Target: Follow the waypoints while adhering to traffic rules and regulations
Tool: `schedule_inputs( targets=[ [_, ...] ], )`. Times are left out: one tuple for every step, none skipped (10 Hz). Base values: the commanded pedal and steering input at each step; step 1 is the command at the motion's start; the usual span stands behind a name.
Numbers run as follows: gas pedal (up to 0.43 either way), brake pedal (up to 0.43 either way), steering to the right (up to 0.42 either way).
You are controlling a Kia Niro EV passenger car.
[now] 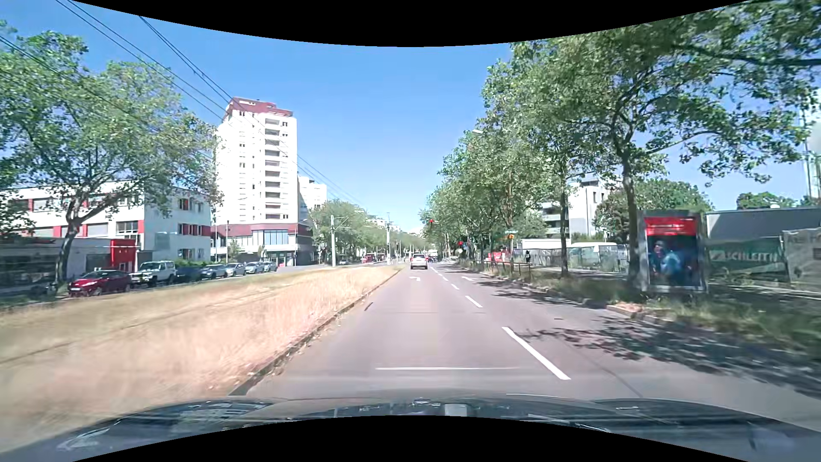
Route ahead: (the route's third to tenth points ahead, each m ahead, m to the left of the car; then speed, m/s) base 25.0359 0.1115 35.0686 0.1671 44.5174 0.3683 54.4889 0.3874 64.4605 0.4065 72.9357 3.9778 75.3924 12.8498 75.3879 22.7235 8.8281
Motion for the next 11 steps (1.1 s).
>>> schedule_inputs(
  targets=[
    [0.000, 0.146, -0.009],
    [0.000, 0.152, -0.009],
    [0.000, 0.146, -0.009],
    [0.000, 0.152, -0.009],
    [0.000, 0.146, -0.009],
    [0.000, 0.146, -0.009],
    [0.000, 0.140, -0.009],
    [0.000, 0.146, -0.009],
    [0.000, 0.146, -0.009],
    [0.000, 0.146, -0.009],
    [0.000, 0.140, -0.009]
  ],
)
